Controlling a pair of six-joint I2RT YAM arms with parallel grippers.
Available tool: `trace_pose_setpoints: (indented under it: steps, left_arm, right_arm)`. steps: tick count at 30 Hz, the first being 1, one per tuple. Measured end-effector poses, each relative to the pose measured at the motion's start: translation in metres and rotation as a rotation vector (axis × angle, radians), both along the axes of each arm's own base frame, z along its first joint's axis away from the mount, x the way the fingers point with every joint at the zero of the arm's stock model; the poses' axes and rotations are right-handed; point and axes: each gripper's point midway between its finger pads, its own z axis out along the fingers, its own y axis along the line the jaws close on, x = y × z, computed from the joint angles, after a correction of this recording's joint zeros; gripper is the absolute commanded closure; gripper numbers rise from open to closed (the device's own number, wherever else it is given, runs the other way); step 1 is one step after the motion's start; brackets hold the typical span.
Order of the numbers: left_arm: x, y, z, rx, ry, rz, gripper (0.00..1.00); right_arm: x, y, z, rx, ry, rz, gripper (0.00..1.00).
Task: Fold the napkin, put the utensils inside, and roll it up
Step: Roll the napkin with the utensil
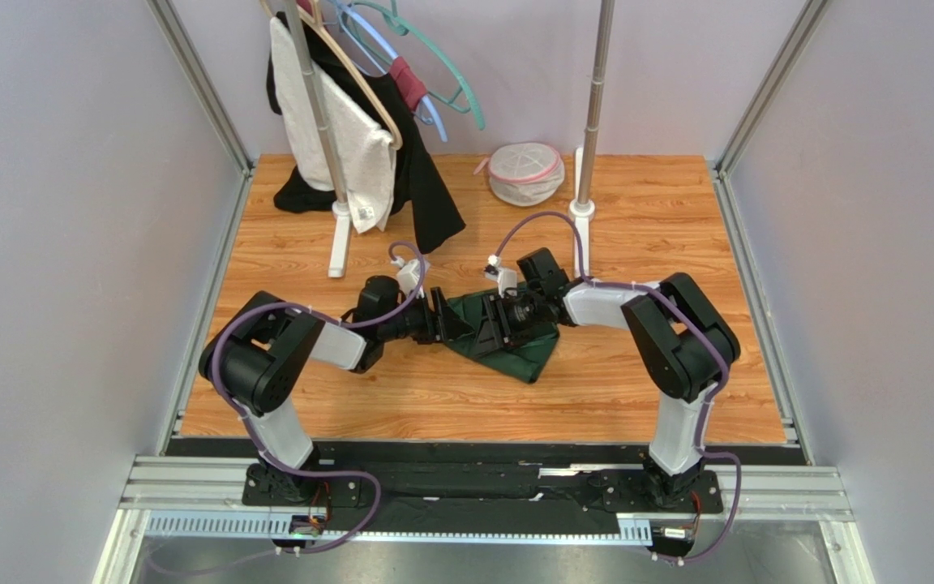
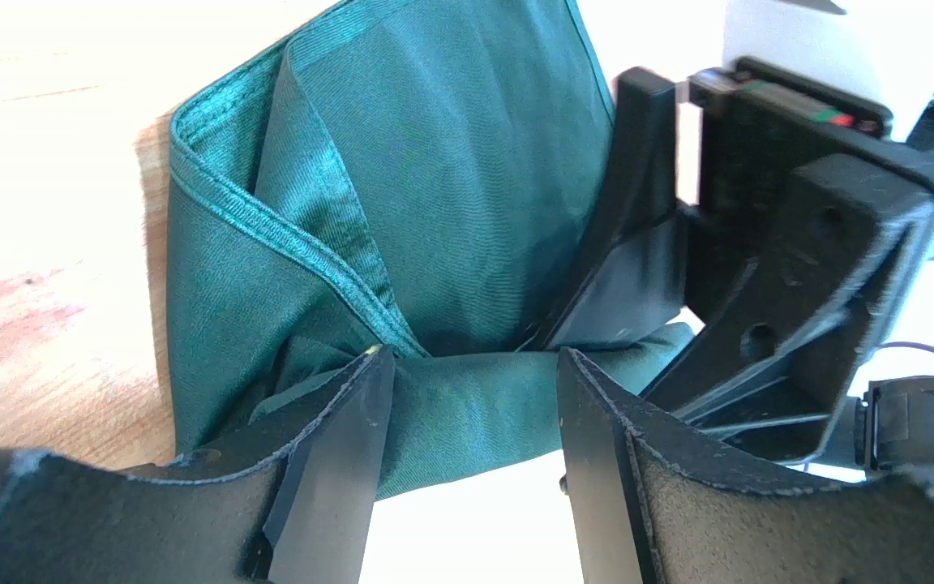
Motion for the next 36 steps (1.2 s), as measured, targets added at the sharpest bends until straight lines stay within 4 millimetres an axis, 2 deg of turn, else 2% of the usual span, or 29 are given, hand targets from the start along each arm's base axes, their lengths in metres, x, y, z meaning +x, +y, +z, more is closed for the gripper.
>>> trace_pose_setpoints:
  steps: [5, 10, 14, 18, 21, 24, 25, 26, 28, 29, 33, 36]
  left_arm:
    - [0.001, -0.003, 0.0, -0.009, 0.004, -0.011, 0.38]
    - [0.002, -0.005, 0.0, -0.012, 0.01, -0.017, 0.38]
    - [0.003, -0.007, 0.0, -0.014, 0.017, -0.021, 0.38]
    - [0.003, -0.007, 0.0, -0.012, 0.022, -0.022, 0.38]
    - [0.004, -0.007, 0.0, -0.01, 0.027, -0.023, 0.38]
    - [0.004, -0.007, 0.0, -0.008, 0.031, -0.024, 0.38]
    - [0.004, -0.007, -0.001, -0.008, 0.033, -0.024, 0.38]
    - [0.004, -0.007, -0.001, -0.007, 0.035, -0.025, 0.38]
    - [0.004, -0.007, -0.001, -0.005, 0.038, -0.025, 0.38]
    - [0.003, -0.007, -0.001, -0.004, 0.04, -0.025, 0.38]
    - [0.001, -0.007, 0.0, 0.003, 0.052, -0.028, 0.38]
    - [0.001, -0.007, -0.001, 0.01, 0.059, -0.028, 0.38]
  right_arm:
    - [-0.001, -0.023, 0.008, -0.106, -0.083, -0.071, 0.46]
    - [-0.004, -0.045, 0.03, -0.162, -0.234, -0.122, 0.44]
    - [-0.005, -0.05, 0.04, -0.214, -0.333, -0.125, 0.44]
    - [-0.016, -0.057, 0.026, -0.295, -0.325, -0.12, 0.45]
    - [-0.025, -0.071, 0.011, -0.361, -0.298, -0.133, 0.46]
    - [-0.033, -0.08, 0.002, -0.402, -0.273, -0.142, 0.51]
    - [-0.035, -0.082, 0.001, -0.409, -0.264, -0.144, 0.61]
    - [-0.037, -0.083, 0.0, -0.413, -0.257, -0.148, 0.67]
    - [-0.041, -0.085, -0.002, -0.424, -0.244, -0.156, 0.77]
    - [-0.041, -0.085, -0.003, -0.429, -0.24, -0.162, 0.79]
    - [-0.043, -0.088, -0.005, -0.44, -0.227, -0.188, 0.81]
    - [-0.045, -0.088, -0.007, -0.44, -0.21, -0.203, 0.77]
